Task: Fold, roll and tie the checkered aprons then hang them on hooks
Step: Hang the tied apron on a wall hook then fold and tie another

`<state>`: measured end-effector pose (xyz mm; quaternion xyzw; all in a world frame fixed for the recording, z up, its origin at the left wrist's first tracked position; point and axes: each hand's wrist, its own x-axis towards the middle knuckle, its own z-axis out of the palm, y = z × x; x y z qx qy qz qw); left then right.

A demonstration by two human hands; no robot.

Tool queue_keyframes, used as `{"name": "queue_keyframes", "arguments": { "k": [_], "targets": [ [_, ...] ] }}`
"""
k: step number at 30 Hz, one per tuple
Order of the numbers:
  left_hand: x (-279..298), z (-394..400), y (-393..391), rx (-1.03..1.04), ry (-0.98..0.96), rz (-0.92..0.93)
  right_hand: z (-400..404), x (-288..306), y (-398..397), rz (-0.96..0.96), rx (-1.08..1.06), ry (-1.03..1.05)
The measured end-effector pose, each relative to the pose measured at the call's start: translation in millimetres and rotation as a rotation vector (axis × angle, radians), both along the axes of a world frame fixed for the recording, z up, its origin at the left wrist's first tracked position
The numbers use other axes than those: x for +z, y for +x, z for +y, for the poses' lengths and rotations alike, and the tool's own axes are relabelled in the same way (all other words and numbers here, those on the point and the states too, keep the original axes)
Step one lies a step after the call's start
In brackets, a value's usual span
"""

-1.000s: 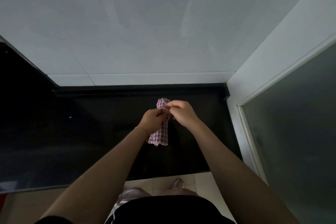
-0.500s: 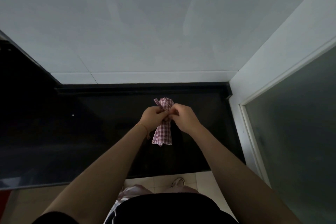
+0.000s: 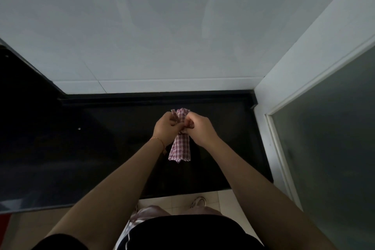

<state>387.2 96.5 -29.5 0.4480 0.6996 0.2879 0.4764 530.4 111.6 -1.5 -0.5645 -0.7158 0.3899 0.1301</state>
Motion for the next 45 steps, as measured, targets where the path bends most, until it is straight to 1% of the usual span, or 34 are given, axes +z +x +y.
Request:
{"name": "queue_keyframes", "arguments": {
  "k": [3,5,6,8,10,14,18,20,22,23,25,27,29,31,33,36,39,41,45],
  "targets": [
    [2,-1,3,0.113,-0.011,0.095,-2,-1,-2,-0.03,-0.02,0.016],
    [3,-1,4,0.147,-0.009,0.09,-3,-3,-5,-0.061,-0.035,0.027],
    [4,-2,3,0.126,-0.015,0.068,-4,-4,-6,-0.081,-0.035,0.04],
    [6,-5,3,0.021,-0.03,0.032,-6,-4,-8,-0.125,-0.014,0.057],
    [7,-9,4,-0.064,-0.026,0.051,-5,-1,-11,-0.184,0.027,0.066],
    [12,-14,9,-0.027,0.061,0.163,0,2,-20,-0.368,0.145,0.05],
    [15,-19,12,-0.042,0.132,0.253,-4,3,-14,-0.362,0.204,0.11],
    [16,-20,11,-0.095,0.141,0.352,-2,5,-15,-0.376,0.207,0.049],
    [19,-20,9,-0.166,0.144,0.491,4,8,-17,-0.398,0.171,-0.095],
    [21,-20,9,-0.206,0.154,0.556,7,9,-16,-0.379,0.143,-0.175],
    [23,-21,8,-0.262,0.203,0.634,13,4,-9,-0.252,0.056,-0.336],
    [22,-20,7,-0.254,0.255,0.617,15,4,0,-0.097,-0.066,-0.484],
    [18,-18,6,-0.266,0.253,0.533,13,7,4,-0.004,-0.168,-0.571],
    [17,-18,6,-0.313,0.225,0.445,13,6,7,0.047,-0.236,-0.581],
    [20,-18,8,-0.331,0.201,0.397,13,4,7,0.066,-0.271,-0.582],
    [23,-18,12,-0.313,0.157,0.435,12,6,8,0.066,-0.289,-0.614],
    [24,-16,16,-0.311,0.166,0.487,11,5,9,0.079,-0.292,-0.621],
    [22,-14,16,-0.306,0.167,0.458,11,3,11,0.117,-0.299,-0.62],
    [15,-12,13,-0.287,0.109,0.351,6,0,16,0.231,-0.287,-0.634]
  ]
}}
